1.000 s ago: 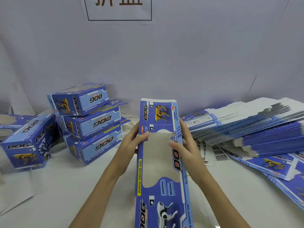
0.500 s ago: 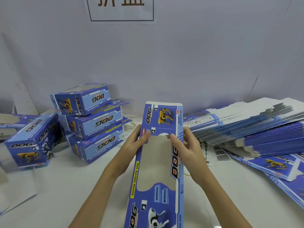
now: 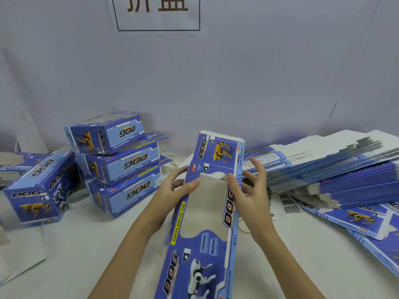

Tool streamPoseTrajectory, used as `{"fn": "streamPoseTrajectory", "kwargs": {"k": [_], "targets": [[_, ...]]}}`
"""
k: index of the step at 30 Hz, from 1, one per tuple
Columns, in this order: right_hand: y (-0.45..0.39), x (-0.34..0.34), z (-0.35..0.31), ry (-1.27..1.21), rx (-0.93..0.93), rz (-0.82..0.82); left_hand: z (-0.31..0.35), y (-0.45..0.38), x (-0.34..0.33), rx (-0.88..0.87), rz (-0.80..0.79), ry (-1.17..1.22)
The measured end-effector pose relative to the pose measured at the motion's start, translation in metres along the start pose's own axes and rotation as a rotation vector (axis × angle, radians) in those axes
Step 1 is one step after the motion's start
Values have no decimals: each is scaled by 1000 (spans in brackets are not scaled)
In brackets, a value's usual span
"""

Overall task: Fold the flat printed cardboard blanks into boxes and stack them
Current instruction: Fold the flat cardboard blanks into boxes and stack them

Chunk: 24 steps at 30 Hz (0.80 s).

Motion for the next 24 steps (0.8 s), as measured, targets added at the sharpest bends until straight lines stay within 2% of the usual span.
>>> {"fn": "streamPoseTrajectory", "kwargs": {"k": [2, 5, 7, 9, 12, 15, 17, 19, 22, 24], "targets": [[4, 0, 2, 149, 122, 43, 1, -1, 1, -83, 192, -21], [11, -10, 7, 299, 216, -132, 1, -3, -1, -160, 390, -130], [19, -19, 7, 299, 156, -233, 2, -4, 3, -182, 434, -23], [20, -25, 2, 123, -48, -259, 6, -6, 8, -180, 378, 66], [9, -27, -10, -260, -319, -332, 8, -3, 4, -156, 235, 23], [6, -28, -12, -487, -538, -347, 4, 2, -7, 154, 47, 266], [20, -24, -8, -584, -647, -414, 1, 4, -6, 231, 2, 352], [20, -19, 3, -525, -644, -450, 3, 3, 0, 191, 66, 358], [6, -14, 3, -336, -516, -265, 5, 1, 4, 153, 72, 303], [3, -10, 3, -315, -373, -222, -2, -2, 2, 124, 56, 168]]}}
Point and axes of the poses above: each hand's wrist, its own y-axis away from the middle knuckle, its own x-axis out of the back of the hand, z = x × y, the point moved 1 cm from there along -y, towards the middle knuckle, and after that the axes turned 4 degrees about z, right-handed, at the moved point
